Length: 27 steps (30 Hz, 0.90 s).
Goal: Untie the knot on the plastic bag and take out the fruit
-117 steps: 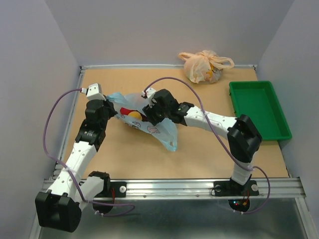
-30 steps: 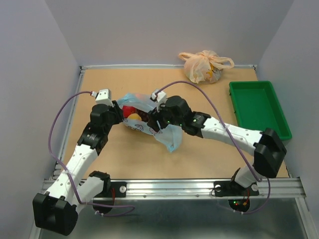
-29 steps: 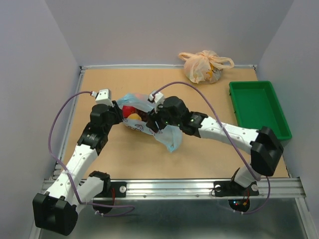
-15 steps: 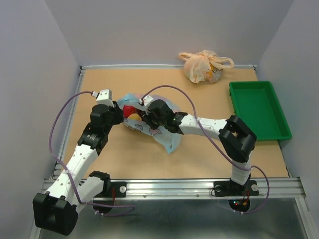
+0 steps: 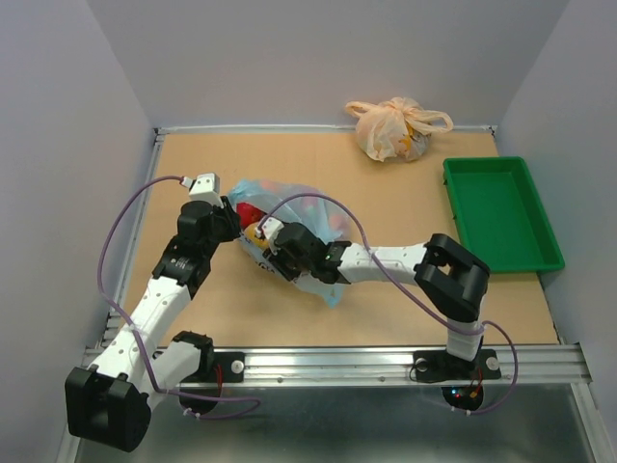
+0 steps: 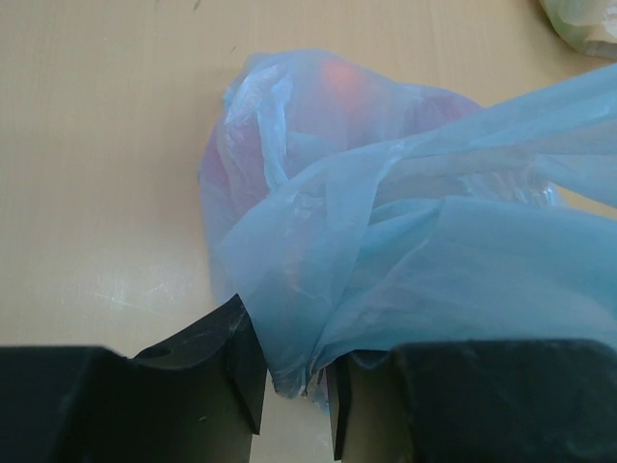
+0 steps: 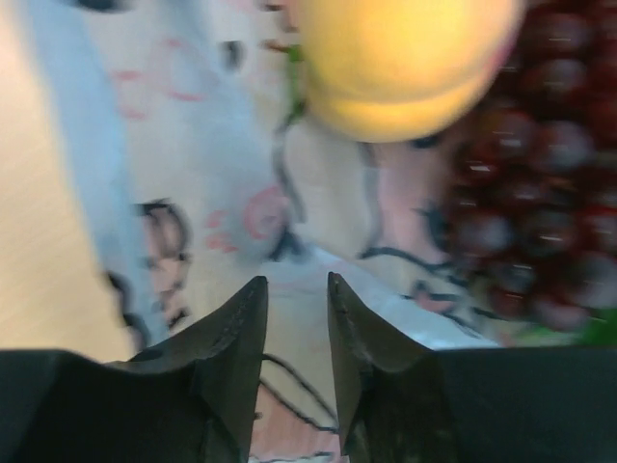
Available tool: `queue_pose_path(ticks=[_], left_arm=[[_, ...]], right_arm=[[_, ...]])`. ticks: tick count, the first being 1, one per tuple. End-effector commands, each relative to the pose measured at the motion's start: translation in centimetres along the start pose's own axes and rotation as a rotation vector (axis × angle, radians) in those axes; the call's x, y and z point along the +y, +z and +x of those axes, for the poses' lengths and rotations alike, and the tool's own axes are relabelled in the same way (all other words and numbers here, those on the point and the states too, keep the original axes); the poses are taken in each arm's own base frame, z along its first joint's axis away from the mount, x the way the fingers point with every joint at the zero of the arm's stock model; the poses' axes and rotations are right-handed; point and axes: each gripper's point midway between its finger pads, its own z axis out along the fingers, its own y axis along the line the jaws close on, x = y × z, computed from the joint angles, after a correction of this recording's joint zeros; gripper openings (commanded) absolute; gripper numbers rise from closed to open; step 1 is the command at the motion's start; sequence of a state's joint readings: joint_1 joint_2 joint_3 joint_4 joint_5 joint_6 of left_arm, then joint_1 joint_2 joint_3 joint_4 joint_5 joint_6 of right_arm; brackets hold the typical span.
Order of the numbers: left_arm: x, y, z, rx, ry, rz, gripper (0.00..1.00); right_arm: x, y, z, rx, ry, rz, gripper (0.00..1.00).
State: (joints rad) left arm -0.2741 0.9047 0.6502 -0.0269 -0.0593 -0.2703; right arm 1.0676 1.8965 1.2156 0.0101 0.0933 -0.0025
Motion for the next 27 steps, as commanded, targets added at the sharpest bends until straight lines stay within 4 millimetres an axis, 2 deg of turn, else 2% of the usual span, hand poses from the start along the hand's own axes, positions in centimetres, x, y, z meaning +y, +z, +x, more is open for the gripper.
queue_pose_path(ticks=[1, 3, 7, 10, 14, 15, 18, 19, 23, 27], left_arm=[[-0.3, -0.1, -1.0, -0.043, 0.004, 0.013, 0.36], [-0.3, -0.1, -0.8, -0.037, 0.008, 0.012, 0.36], [-0.2, -0.1, -0.7, -0.035, 0.012, 0.01, 0.36], [-0.3, 0.0, -0.6, -0.029, 0.013, 0.013, 0.36], [-0.3, 0.1, -0.5, -0.024, 0.016, 0.017, 0.36], [-0.4, 0.1, -0.4, -0.019, 0.018, 0.017, 0.36], [-0.4, 0.1, -0.5, -0.02, 0.018, 0.021, 0.35], [-0.4, 0.2, -0.4, -0.016, 0.016, 0.023, 0.35], [-0.6, 0.2, -0.2, -0.009, 0.019, 0.028, 0.35], [-0.7, 0.3, -0.1, -0.002, 0.018, 0.034, 0.36]], right_arm=[[-5.5, -2.2, -6.2, -0.158, -0.006, 0.186, 0.39], [-7.0, -2.4, -6.6, -0.161, -0.02, 0.235, 0.4], [-13.3, -3.2, -6.8, -0.162, 0.043, 0.419, 0.4], [-16.8, -4.7, -7.2, -0.218, 0.132, 0.537, 0.4], [-18.3, -6.4, -8.5, -0.321, 0.254, 0.589, 0.42], [-17.9, -6.3, -8.6, -0.328, 0.257, 0.559, 0.43], [-16.0, -5.1, -8.8, -0.321, 0.225, 0.44, 0.53], [-14.4, -4.1, -8.7, -0.312, 0.204, 0.35, 0.6], [-11.1, -2.8, -8.3, -0.29, 0.115, 0.235, 0.65], [-9.3, -1.6, -7.9, -0.272, 0.052, 0.183, 0.68]])
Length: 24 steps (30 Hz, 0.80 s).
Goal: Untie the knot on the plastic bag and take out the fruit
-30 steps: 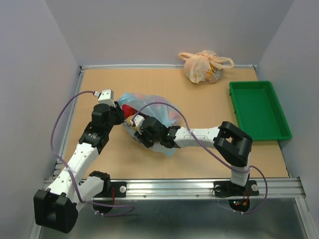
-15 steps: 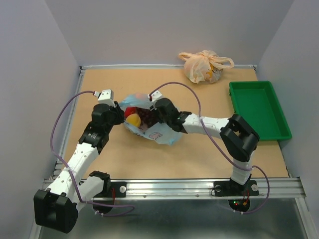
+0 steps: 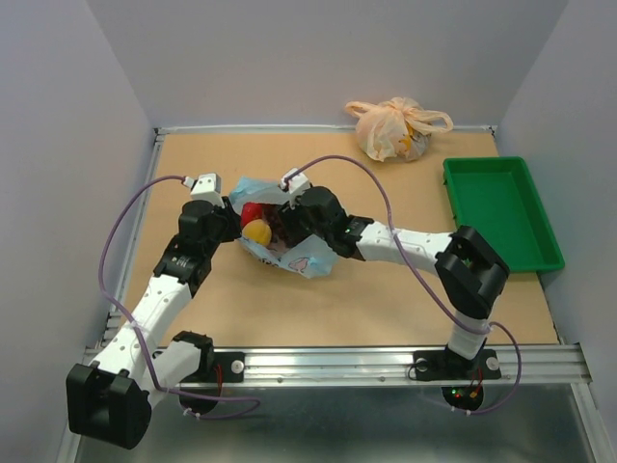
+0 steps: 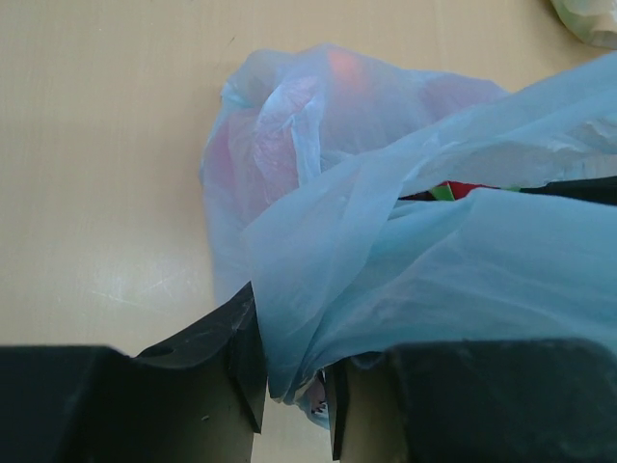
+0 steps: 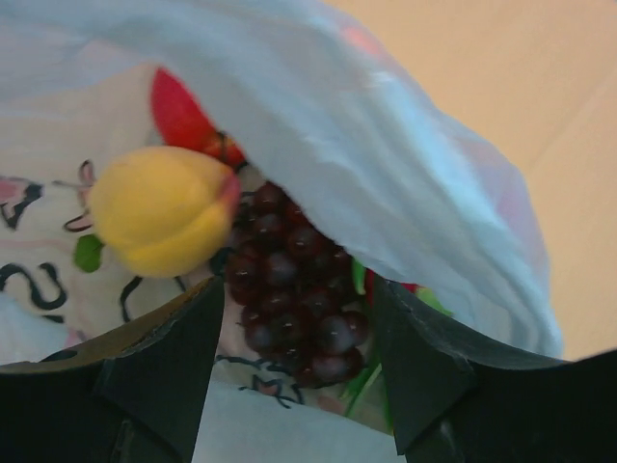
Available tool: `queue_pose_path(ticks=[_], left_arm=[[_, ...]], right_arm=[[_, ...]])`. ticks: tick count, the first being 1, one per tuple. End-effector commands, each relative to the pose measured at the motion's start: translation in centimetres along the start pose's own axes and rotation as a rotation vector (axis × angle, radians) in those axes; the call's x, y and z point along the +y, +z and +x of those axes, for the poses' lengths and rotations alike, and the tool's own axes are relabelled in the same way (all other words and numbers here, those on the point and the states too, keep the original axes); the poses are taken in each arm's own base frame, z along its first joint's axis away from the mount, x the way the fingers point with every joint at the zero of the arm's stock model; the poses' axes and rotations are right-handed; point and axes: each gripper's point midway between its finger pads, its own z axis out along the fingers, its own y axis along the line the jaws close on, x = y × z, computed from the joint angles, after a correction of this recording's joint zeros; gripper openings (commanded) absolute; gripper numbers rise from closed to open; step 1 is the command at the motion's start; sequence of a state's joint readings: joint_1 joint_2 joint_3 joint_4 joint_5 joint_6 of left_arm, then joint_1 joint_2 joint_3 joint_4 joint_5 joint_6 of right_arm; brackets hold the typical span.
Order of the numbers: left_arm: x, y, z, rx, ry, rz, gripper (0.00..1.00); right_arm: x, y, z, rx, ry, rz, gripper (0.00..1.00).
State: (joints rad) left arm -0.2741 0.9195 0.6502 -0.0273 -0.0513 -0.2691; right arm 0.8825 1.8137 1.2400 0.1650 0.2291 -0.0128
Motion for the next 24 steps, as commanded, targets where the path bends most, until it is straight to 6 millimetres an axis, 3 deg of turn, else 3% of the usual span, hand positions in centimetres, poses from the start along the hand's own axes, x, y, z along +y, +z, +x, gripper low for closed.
queue_pose_path(ticks=[1, 4, 8, 13, 19, 21, 24], left_arm=[[-0.7, 0.1, -0.6, -0.022, 0.017, 0.034, 0.36], [-0.8, 0.1, -0.5, -0.019, 0.017, 0.038, 0.36], [-0.7, 0.1, -0.6, -0.022, 0.016, 0.037, 0.36], [-0.7, 0.0, -0.6, -0.023, 0.016, 0.038, 0.35], [-0.8, 0.0, -0.6, -0.023, 0.017, 0.039, 0.36], [-0.8, 0.0, -0.7, -0.025, 0.018, 0.038, 0.36], [-0.8, 0.0, -0.7, -0.024, 0.018, 0.04, 0.35]], right_arm=[[3.3, 0.7, 0.3, -0.025, -0.059, -0.114, 0.68], [3.5, 1.8, 0.6, -0.019, -0.078, -0.114, 0.79], [3.5, 3.4, 1.1, -0.011, -0.102, -0.098, 0.85], [2.6, 5.8, 2.8, -0.003, -0.096, -0.005, 0.86], [1.8, 7.0, 5.5, 0.033, -0.096, 0.055, 0.84], [1.7, 7.2, 6.8, 0.058, -0.102, 0.059, 0.77], [1.7, 7.1, 7.5, 0.07, -0.1, 0.057, 0.43]])
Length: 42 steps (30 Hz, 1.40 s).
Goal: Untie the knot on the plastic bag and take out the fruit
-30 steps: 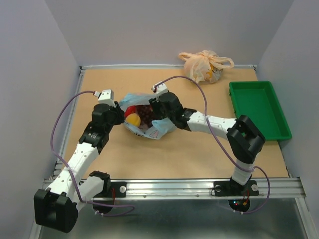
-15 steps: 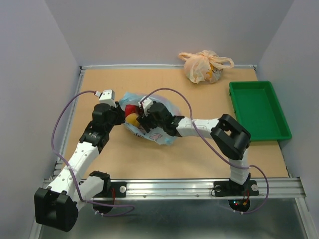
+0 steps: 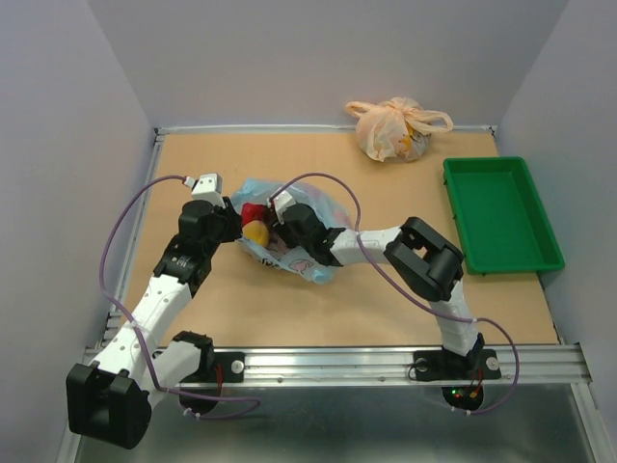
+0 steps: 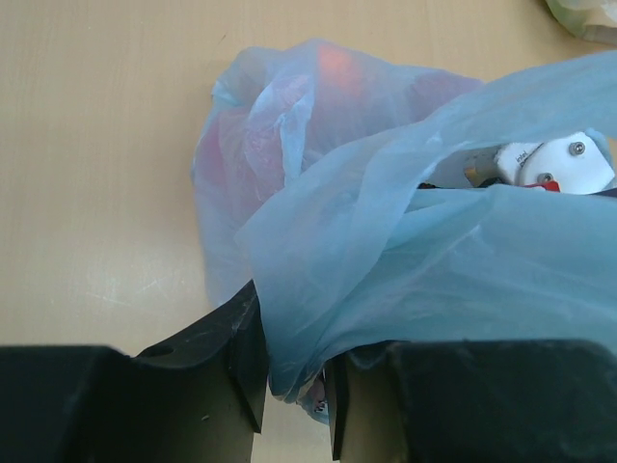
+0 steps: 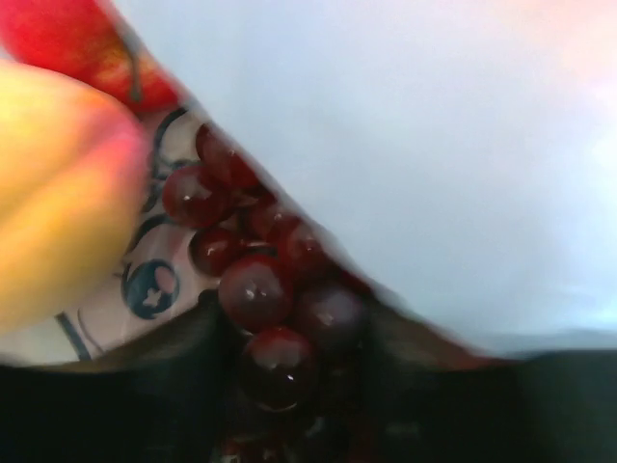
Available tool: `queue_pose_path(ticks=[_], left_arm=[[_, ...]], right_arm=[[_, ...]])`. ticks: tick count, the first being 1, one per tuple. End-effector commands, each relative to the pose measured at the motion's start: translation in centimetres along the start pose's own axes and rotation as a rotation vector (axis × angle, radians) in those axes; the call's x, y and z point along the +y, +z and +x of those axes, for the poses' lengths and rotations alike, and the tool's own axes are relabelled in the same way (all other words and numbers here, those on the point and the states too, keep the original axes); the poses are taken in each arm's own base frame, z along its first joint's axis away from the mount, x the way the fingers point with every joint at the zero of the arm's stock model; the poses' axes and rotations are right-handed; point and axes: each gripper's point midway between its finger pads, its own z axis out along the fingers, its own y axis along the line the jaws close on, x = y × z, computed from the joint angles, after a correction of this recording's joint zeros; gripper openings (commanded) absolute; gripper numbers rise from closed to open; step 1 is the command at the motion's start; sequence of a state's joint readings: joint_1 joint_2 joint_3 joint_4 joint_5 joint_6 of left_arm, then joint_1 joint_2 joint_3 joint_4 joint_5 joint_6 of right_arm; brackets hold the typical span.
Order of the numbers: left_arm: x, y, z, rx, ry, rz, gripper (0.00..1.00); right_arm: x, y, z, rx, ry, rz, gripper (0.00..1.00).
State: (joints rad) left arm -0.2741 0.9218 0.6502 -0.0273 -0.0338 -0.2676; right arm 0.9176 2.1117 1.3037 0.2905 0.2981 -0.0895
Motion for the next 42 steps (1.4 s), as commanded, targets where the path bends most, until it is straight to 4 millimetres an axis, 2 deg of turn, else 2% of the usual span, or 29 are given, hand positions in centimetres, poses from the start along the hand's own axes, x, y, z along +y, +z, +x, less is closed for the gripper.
queue_pose_path(ticks=[1, 2, 5, 9, 10, 13, 16, 17, 19, 20, 22, 27, 31, 33, 35, 37, 38, 40, 42], left_arm=[[-0.5, 0.0, -0.8, -0.032, 0.015, 0.024, 0.36], [-0.5, 0.0, -0.8, -0.033, 0.017, 0.022, 0.36], [-0.5, 0.0, -0.9, -0.037, 0.015, 0.019, 0.35], [-0.3, -0.1, -1.0, -0.041, 0.015, 0.012, 0.36], [-0.3, -0.1, -1.0, -0.043, 0.014, 0.011, 0.36], [-0.3, -0.1, -1.3, -0.051, 0.014, 0.006, 0.36], [0.0, -0.1, -1.2, -0.054, 0.014, -0.006, 0.35], [0.1, -0.1, -1.2, -0.052, 0.014, -0.011, 0.35], [0.1, -0.1, -1.2, -0.051, 0.014, -0.013, 0.35], [0.1, -0.1, -1.2, -0.051, 0.015, -0.017, 0.35], [0.2, -0.1, -1.3, -0.053, 0.014, -0.018, 0.35], [0.1, -0.2, -1.4, -0.055, 0.01, -0.015, 0.35], [0.3, -0.3, -1.4, -0.061, 0.011, -0.023, 0.35], [0.4, -0.3, -1.6, -0.067, 0.009, -0.031, 0.35], [0.4, -0.3, -1.6, -0.067, 0.011, -0.031, 0.35], [0.4, -0.3, -1.7, -0.068, 0.012, -0.03, 0.35], [0.4, -0.4, -1.8, -0.072, 0.011, -0.032, 0.35], [0.5, -0.4, -2.0, -0.079, 0.01, -0.038, 0.35], [0.9, -0.5, -1.4, -0.058, 0.012, -0.056, 0.34]], right_arm=[[-0.3, 0.5, -0.9, -0.031, 0.022, 0.023, 0.33], [-0.3, 0.1, -1.3, -0.037, 0.025, 0.019, 0.15], [0.0, -1.0, -2.3, -0.062, 0.025, -0.024, 0.01], [0.6, -4.0, -5.1, -0.13, 0.011, -0.118, 0.01], [1.0, -5.3, -6.1, -0.158, 0.009, -0.16, 0.01], [1.4, -7.3, -7.3, -0.19, 0.003, -0.214, 0.01], [1.7, -9.8, -8.7, -0.228, 0.007, -0.277, 0.01], [2.2, -11.1, -9.5, -0.253, 0.009, -0.323, 0.01], [2.3, -12.2, -10.0, -0.271, 0.011, -0.351, 0.01], [2.4, -13.5, -11.1, -0.3, 0.014, -0.375, 0.01], [2.6, -14.7, -11.4, -0.313, 0.013, -0.41, 0.01], [2.5, -17.7, -14.0, -0.39, 0.031, -0.451, 0.01], [1.9, -20.9, -17.4, -0.485, 0.042, -0.472, 0.01], [1.7, -22.0, -18.3, -0.513, 0.044, -0.481, 0.01], [0.9, -23.5, -19.4, -0.55, 0.044, -0.463, 0.01], [-0.5, -23.9, -19.4, -0.545, 0.044, -0.398, 0.01], [-2.2, -24.3, -19.6, -0.543, 0.063, -0.313, 0.01], [-4.4, -24.3, -18.5, -0.501, 0.07, -0.199, 0.01], [-7.8, -25.2, -17.5, -0.483, 0.103, -0.026, 0.01]])
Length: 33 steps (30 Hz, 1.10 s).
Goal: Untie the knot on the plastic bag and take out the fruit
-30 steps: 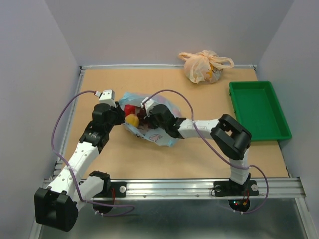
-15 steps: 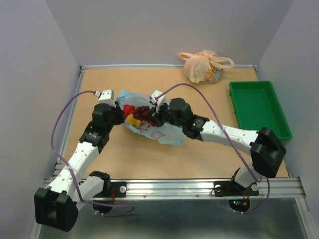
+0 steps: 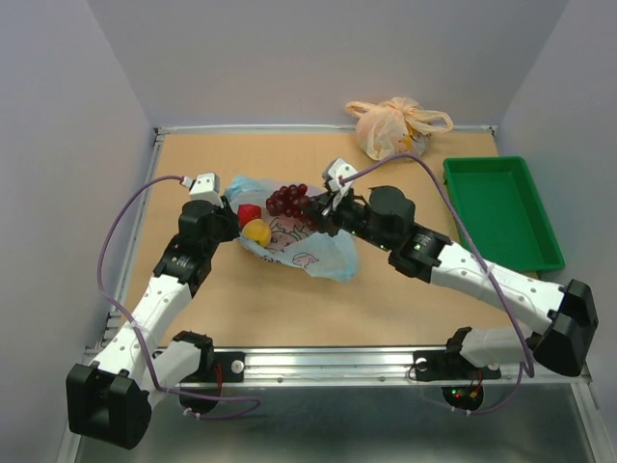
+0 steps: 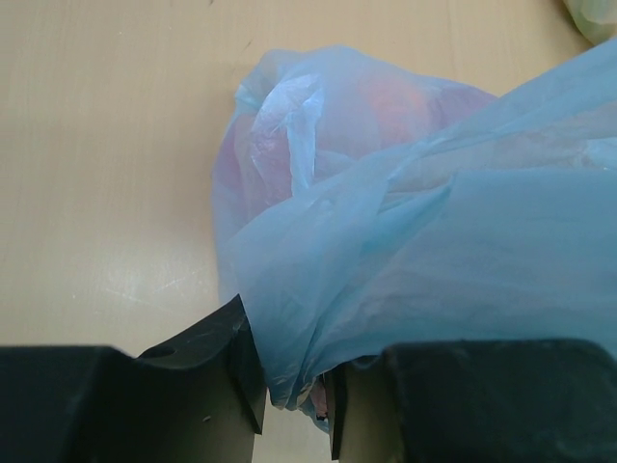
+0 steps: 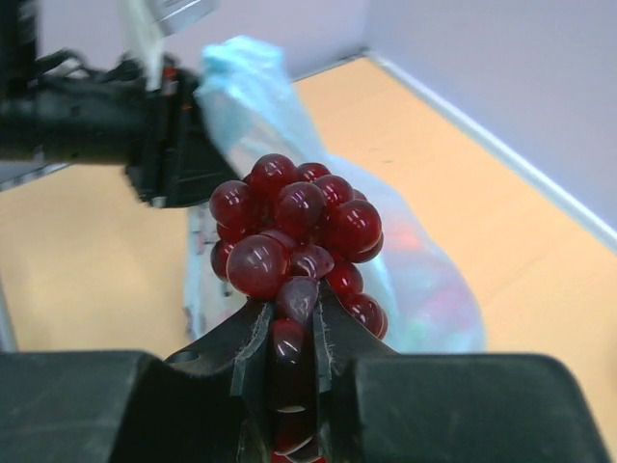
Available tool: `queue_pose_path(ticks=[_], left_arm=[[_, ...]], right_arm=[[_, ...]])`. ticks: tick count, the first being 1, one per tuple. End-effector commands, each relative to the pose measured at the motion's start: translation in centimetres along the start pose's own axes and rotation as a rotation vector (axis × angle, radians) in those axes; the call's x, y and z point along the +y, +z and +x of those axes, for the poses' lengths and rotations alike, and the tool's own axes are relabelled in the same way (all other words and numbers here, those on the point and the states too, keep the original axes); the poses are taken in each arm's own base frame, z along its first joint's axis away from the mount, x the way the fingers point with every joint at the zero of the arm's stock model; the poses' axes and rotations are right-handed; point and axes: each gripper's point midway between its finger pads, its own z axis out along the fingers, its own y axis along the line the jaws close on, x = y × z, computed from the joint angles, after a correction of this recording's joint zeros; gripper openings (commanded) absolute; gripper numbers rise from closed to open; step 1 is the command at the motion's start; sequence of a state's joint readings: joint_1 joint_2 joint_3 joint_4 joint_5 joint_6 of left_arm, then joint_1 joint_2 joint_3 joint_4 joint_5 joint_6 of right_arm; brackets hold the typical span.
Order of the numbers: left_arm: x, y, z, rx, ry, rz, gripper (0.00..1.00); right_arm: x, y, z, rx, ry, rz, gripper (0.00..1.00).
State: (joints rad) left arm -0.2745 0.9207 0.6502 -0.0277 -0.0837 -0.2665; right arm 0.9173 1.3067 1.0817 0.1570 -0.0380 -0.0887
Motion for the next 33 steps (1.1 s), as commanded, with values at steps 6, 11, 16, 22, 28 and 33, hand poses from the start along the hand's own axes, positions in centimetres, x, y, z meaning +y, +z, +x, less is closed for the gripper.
queue_pose_path(ticks=[6, 11, 16, 22, 28, 33], left_arm=[[-0.2, -0.7, -1.5, -0.053, 0.013, 0.007, 0.34], [-0.3, -0.6, -1.4, -0.049, 0.011, 0.009, 0.34], [-0.3, -0.8, -1.6, -0.055, 0.011, 0.01, 0.34], [-0.8, -1.1, -2.1, -0.073, 0.006, 0.037, 0.32], [-0.9, -1.3, -2.3, -0.083, 0.007, 0.047, 0.31], [-1.0, -1.5, -2.5, -0.09, 0.003, 0.064, 0.3]], right_arm=[[-12.2, -9.1, -1.0, 0.008, -0.035, 0.706, 0.01], [-20.4, -15.0, -0.1, -0.018, 0.079, 1.037, 0.01], [-27.0, -20.4, 1.5, -0.052, 0.192, 1.284, 0.01], [-36.0, -26.0, 6.2, -0.066, 0.361, 1.541, 0.01], [-42.8, -30.2, 11.3, -0.073, 0.463, 1.687, 0.01], [-45.6, -29.7, 16.1, -0.033, 0.474, 1.694, 0.12]])
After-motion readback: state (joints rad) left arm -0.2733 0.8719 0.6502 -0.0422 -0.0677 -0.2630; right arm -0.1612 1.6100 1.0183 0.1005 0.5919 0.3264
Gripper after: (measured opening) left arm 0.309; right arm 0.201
